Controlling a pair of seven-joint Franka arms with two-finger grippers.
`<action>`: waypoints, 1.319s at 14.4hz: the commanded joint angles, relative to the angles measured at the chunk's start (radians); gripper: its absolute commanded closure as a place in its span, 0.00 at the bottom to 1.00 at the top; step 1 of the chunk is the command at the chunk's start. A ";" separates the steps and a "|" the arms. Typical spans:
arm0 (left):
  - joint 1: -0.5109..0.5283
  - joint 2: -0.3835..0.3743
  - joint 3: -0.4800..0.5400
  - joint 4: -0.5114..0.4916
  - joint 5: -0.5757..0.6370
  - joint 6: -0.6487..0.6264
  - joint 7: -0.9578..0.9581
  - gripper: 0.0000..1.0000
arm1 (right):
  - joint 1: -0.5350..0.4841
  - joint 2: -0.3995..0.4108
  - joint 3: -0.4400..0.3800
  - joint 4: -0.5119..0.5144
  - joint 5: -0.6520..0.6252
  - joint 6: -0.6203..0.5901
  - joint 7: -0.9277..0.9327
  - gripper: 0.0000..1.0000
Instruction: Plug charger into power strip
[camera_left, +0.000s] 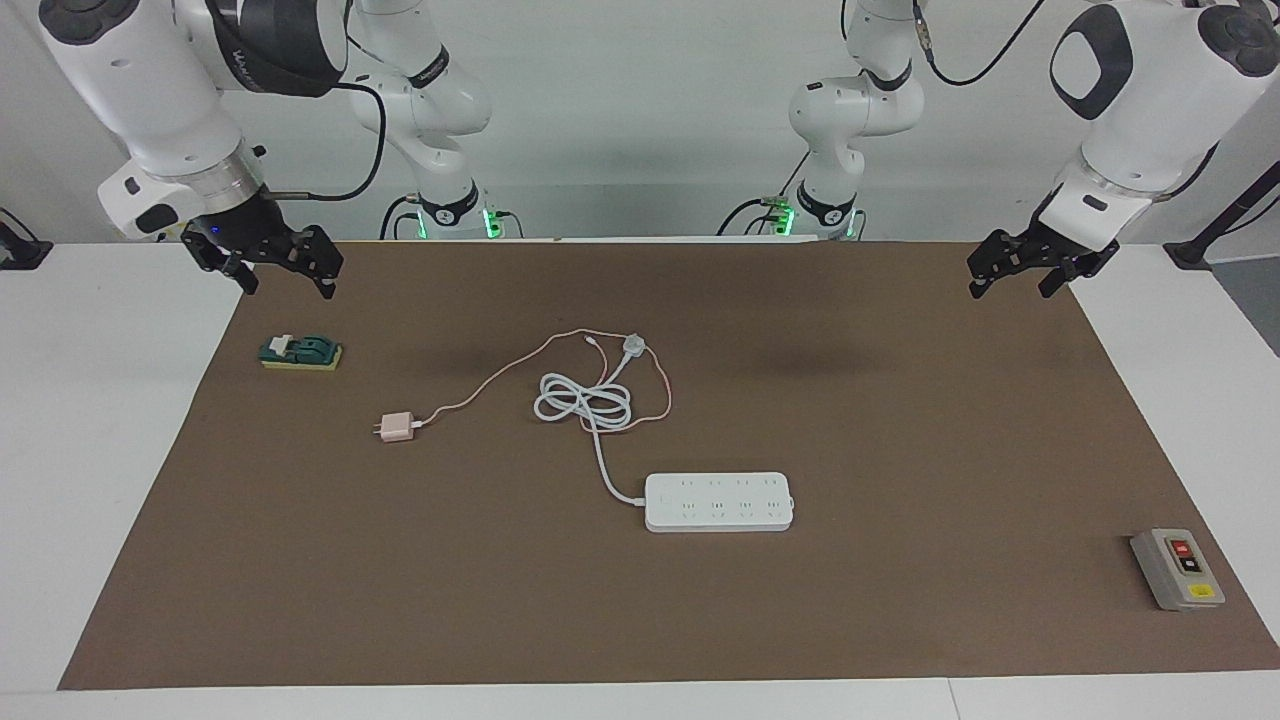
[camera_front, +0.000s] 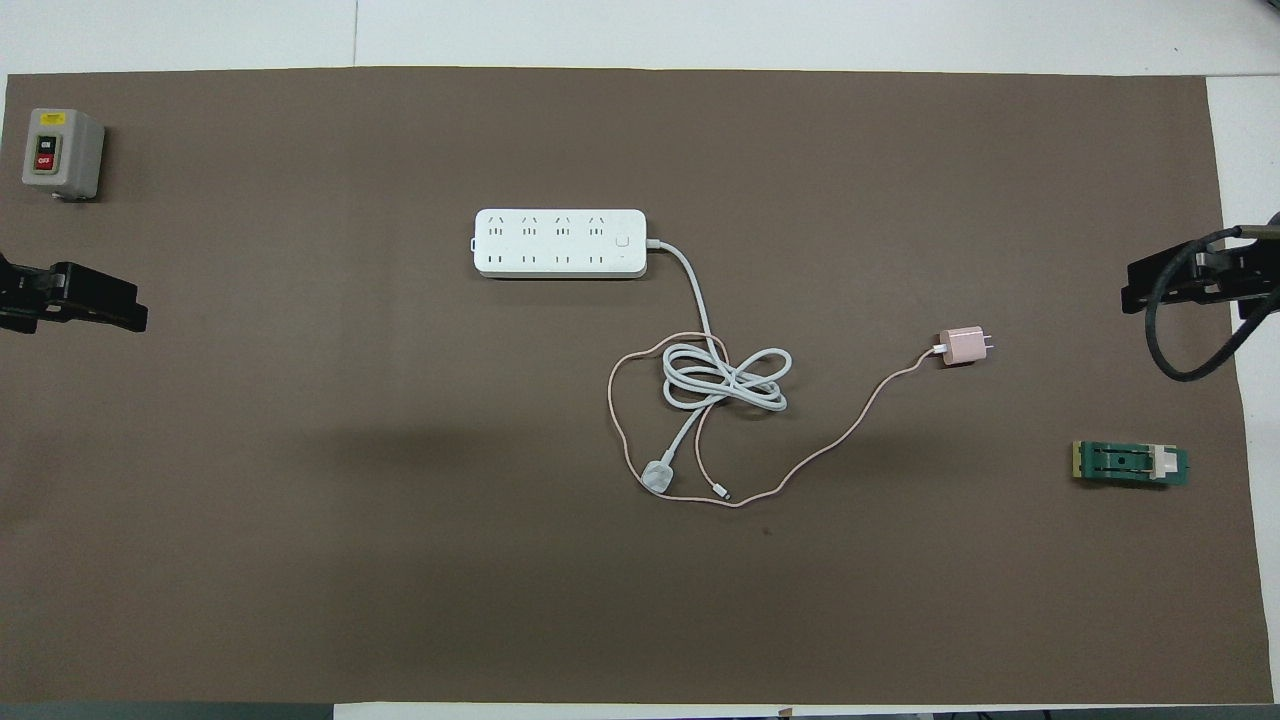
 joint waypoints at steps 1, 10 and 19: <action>-0.007 -0.026 0.005 -0.030 0.011 0.017 -0.001 0.00 | -0.010 -0.020 0.006 -0.027 -0.001 0.020 0.014 0.00; -0.007 -0.026 0.005 -0.030 0.011 0.017 -0.001 0.00 | -0.005 -0.025 0.015 -0.033 -0.038 0.014 -0.003 0.00; -0.007 -0.026 0.005 -0.030 0.011 0.017 -0.001 0.00 | -0.100 0.098 0.007 -0.093 0.284 0.011 0.521 0.00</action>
